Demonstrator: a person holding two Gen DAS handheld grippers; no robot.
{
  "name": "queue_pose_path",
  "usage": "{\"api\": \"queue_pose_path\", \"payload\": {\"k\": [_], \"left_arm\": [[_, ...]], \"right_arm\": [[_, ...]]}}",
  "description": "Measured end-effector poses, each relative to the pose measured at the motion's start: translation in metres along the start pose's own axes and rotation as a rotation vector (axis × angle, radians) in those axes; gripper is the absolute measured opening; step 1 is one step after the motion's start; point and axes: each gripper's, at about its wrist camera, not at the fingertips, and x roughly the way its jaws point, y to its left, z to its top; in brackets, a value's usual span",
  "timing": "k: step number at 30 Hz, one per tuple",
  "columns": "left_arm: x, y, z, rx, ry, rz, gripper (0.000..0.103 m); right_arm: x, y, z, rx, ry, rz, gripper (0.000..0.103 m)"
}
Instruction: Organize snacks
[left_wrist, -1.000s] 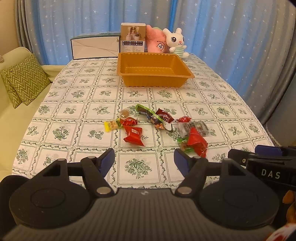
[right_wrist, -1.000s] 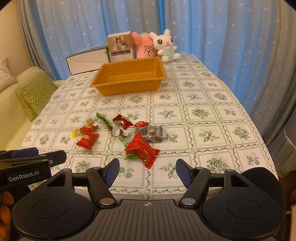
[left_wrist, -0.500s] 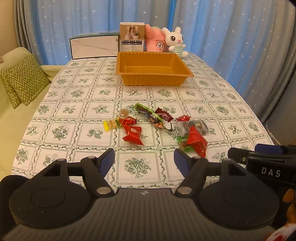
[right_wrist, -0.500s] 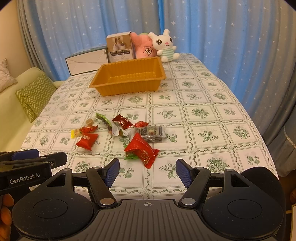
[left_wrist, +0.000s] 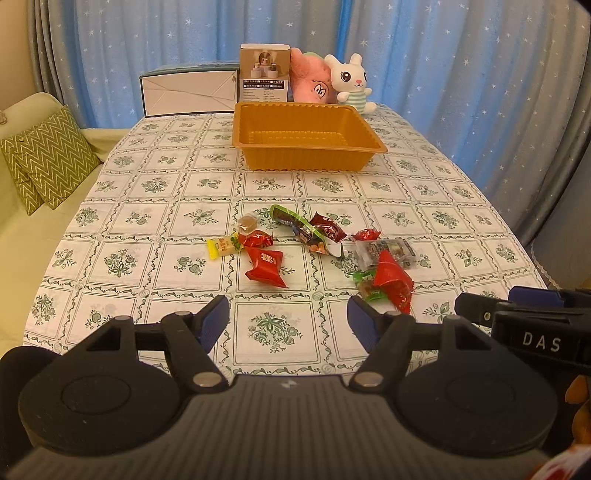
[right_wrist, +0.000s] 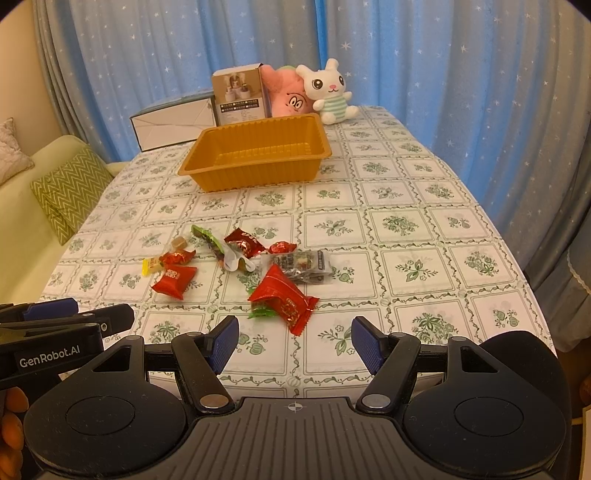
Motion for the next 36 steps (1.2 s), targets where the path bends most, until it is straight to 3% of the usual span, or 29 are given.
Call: {"api": "queue_pose_path", "payload": {"k": [23,36], "left_arm": [[0.0,0.0,0.0,-0.001,0.001,0.0,0.069],[0.014,0.016,0.005,-0.051,0.02,0.006,0.067]], "right_arm": [[0.0,0.0,0.0,0.0,0.0,0.0,0.068],[0.017,-0.004,-0.002,-0.038,-0.024,0.015,0.068]]}}
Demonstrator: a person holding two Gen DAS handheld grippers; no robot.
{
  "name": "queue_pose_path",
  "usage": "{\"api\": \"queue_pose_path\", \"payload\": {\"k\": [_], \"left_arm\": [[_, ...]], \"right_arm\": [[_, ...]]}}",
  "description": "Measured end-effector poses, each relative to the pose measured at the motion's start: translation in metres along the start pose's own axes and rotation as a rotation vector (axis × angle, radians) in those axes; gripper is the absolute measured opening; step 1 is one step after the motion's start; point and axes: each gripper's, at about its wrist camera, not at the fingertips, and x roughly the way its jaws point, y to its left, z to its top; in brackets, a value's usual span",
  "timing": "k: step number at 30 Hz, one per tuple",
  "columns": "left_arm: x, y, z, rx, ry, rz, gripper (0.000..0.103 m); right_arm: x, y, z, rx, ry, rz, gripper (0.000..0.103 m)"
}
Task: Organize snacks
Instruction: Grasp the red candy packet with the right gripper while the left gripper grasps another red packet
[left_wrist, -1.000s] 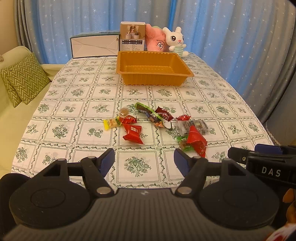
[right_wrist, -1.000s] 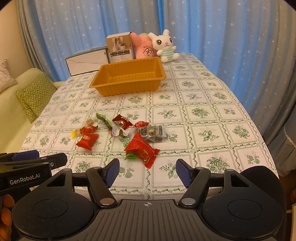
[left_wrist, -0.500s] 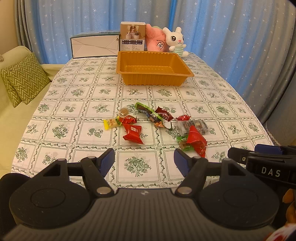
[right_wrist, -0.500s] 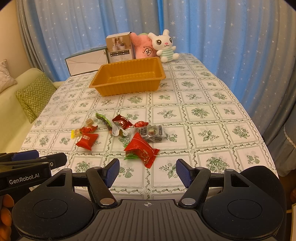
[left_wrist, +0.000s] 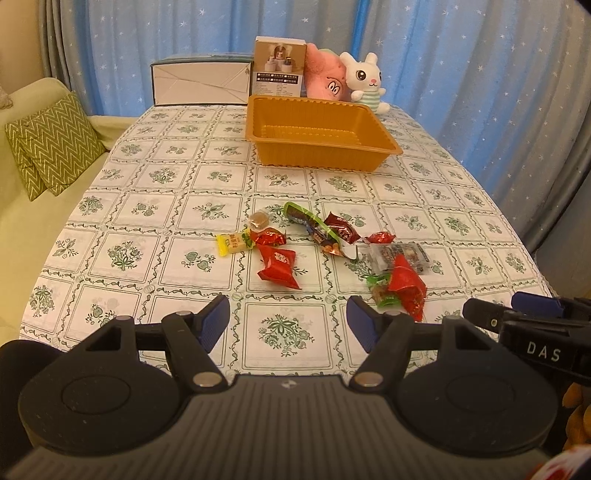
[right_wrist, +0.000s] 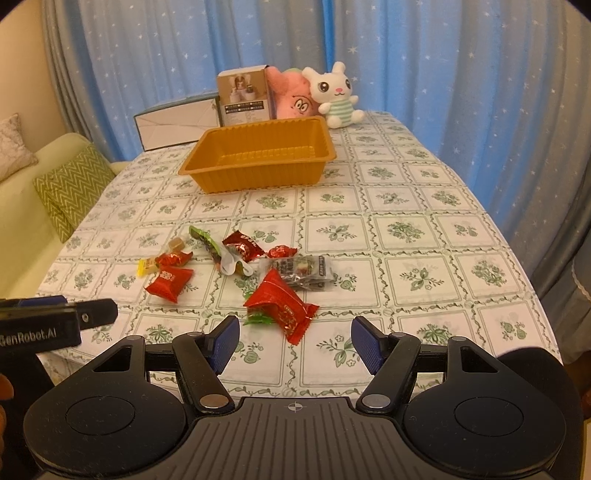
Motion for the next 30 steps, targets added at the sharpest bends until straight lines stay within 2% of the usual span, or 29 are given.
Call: {"api": "queue_pose_path", "payload": {"k": [10,11,12,14,18,22,26,30], "left_arm": [[0.033,0.007,0.006,-0.008,0.044,-0.019,0.062],[0.036,0.008,0.007,-0.009,0.048,-0.02,0.062],[0.04,0.009,0.008,-0.008,0.051,-0.02,0.062],[0.047,0.011,0.009,-0.002,0.056,-0.016,0.061],[0.062,0.016,0.014,0.008,0.062,-0.017,0.05],[0.076,0.02,0.019,0.018,0.069,-0.027,0.044],[0.09,0.021,0.023,0.036,0.071,-0.035,0.043],[0.104,0.022,0.026,0.044,0.082,-0.043,0.043]], "right_arm": [[0.028,-0.004,-0.003,-0.038,-0.003,0.007,0.067],[0.031,-0.003,-0.003,-0.046,-0.001,0.007,0.064],[0.035,-0.003,-0.003,-0.054,0.001,0.009,0.054],[0.042,-0.003,-0.001,-0.067,0.013,0.017,0.048],[0.055,-0.004,0.001,-0.083,0.02,0.019,0.047],[0.068,-0.003,0.002,-0.109,0.034,0.025,0.044],[0.081,0.0,0.004,-0.148,0.049,0.041,0.038],[0.093,0.002,0.004,-0.2,0.058,0.053,0.038]]}}
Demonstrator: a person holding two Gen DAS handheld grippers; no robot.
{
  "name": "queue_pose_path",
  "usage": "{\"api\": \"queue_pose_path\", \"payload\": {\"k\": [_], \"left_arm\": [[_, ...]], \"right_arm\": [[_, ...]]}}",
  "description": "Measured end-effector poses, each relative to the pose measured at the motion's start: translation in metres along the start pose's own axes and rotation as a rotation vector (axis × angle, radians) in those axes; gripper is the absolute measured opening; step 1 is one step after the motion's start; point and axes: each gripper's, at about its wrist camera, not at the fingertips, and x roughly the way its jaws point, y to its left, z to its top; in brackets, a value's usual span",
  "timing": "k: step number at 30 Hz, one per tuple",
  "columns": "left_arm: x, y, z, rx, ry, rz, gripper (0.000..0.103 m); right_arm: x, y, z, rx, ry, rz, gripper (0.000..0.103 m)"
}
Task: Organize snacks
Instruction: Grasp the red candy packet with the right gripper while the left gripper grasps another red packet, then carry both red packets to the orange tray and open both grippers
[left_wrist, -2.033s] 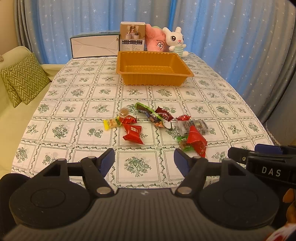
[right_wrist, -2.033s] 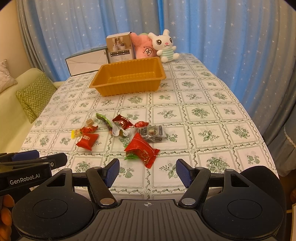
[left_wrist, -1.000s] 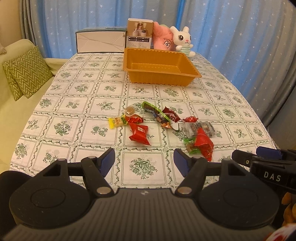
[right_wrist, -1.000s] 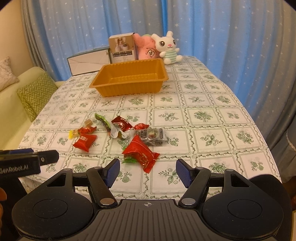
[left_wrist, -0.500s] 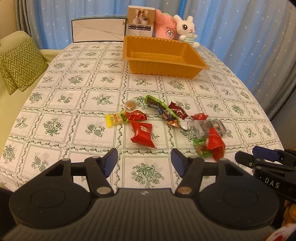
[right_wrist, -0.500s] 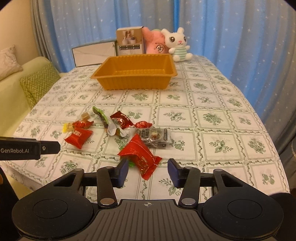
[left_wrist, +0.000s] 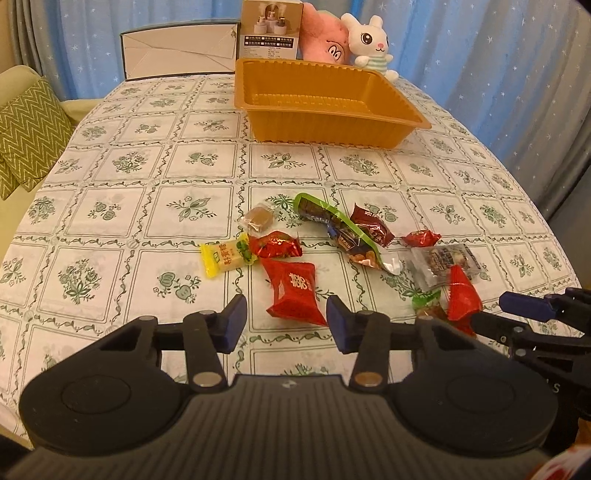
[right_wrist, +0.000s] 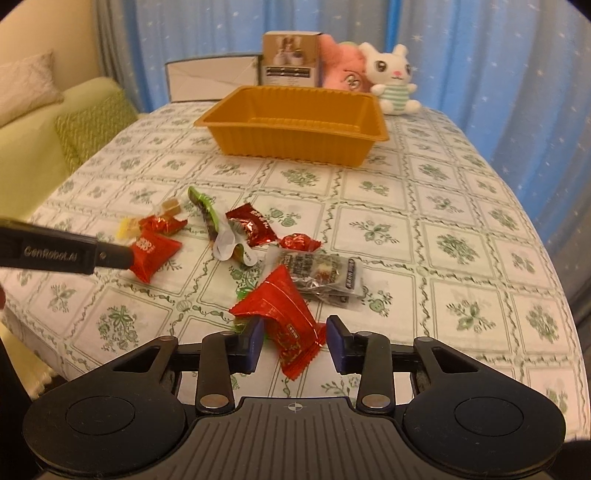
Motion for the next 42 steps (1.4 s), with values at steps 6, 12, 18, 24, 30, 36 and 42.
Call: {"api": "queue_pose_path", "payload": {"k": [6,12,18,24,30,36,42], "left_arm": [[0.014,0.0,0.005,0.018,0.011,-0.012,0.043],[0.023,-0.001,0.006,0.038,0.014,-0.021,0.038],[0.027,-0.004,0.006,0.072,0.007,-0.013,0.032],[0.036,-0.01,0.005,0.116,0.023,-0.001,0.028],[0.04,-0.017,0.003,0.16,0.023,0.025,0.028],[0.042,-0.023,-0.001,0.213,0.027,0.048,0.024],[0.033,-0.021,-0.003,0.196,0.002,0.045,0.023]], "right_arm": [[0.017,-0.003,0.004,-0.045,0.02,0.019,0.038],[0.028,-0.006,0.007,-0.053,0.025,0.041,0.038],[0.031,-0.008,0.007,-0.05,0.026,0.04,0.031],[0.033,-0.007,0.008,-0.048,0.025,0.035,0.03],[0.033,-0.007,0.008,-0.055,0.024,0.036,0.03],[0.035,-0.006,0.006,-0.06,0.021,0.029,0.03],[0.027,-0.008,0.005,-0.045,-0.014,0.013,0.025]]}}
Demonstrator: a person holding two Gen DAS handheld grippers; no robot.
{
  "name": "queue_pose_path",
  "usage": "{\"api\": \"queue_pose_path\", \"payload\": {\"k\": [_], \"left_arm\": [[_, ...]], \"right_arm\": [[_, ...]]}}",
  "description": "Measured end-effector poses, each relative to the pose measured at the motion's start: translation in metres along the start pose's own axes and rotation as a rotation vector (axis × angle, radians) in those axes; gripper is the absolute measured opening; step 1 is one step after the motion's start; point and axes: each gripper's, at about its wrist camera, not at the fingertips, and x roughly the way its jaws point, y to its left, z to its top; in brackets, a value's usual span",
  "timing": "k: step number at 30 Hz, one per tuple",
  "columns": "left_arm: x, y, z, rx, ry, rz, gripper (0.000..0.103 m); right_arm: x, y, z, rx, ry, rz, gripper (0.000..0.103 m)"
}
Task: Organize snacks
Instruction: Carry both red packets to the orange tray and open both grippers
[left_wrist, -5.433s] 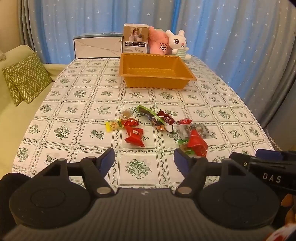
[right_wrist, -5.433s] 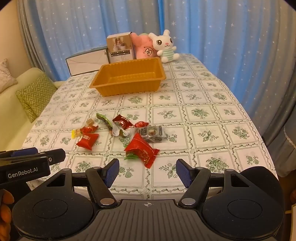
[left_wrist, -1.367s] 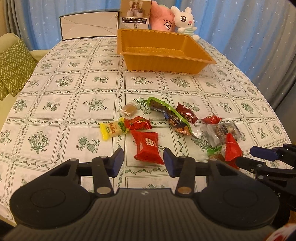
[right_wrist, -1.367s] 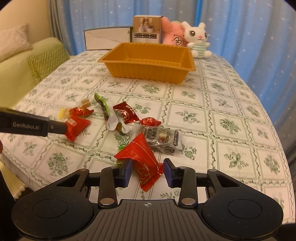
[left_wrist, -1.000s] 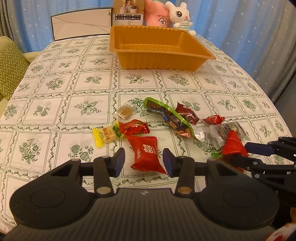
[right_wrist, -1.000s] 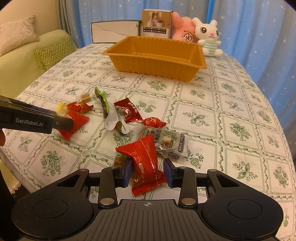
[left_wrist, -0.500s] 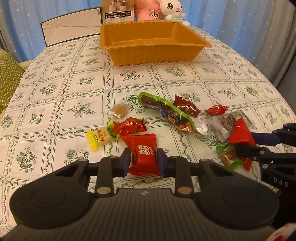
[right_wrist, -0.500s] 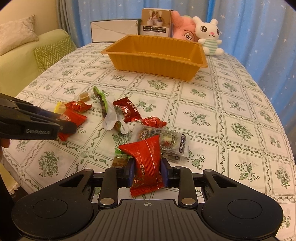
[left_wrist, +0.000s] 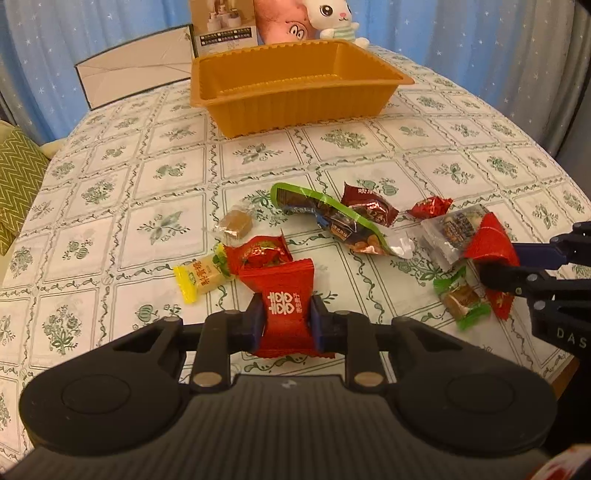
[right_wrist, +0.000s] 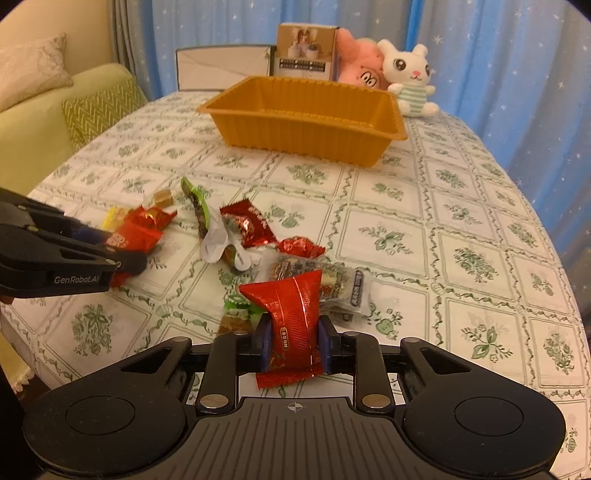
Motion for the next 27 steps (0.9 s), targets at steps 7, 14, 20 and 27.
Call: {"api": "queue_pose_path", "payload": {"k": [7,14,20,27], "left_arm": [[-0.026,0.0,0.008,-0.026,-0.061,-0.007,0.023],[-0.048,0.004,0.04,-0.049,-0.149,-0.023,0.023],[-0.044,0.017,0.09,-0.069,-0.218,-0.037,0.023],[-0.014,0.037,0.155,-0.07,-0.29,-0.029,0.023]], "right_arm": [[-0.022,0.0,0.006,0.037,-0.064,-0.003,0.025],[-0.045,-0.011,0.038,0.115,-0.149,0.027,0.025],[-0.039,-0.032,0.091,0.151,-0.219,0.028,0.025],[0.001,-0.063,0.161,0.198,-0.284,0.023,0.025]]}}
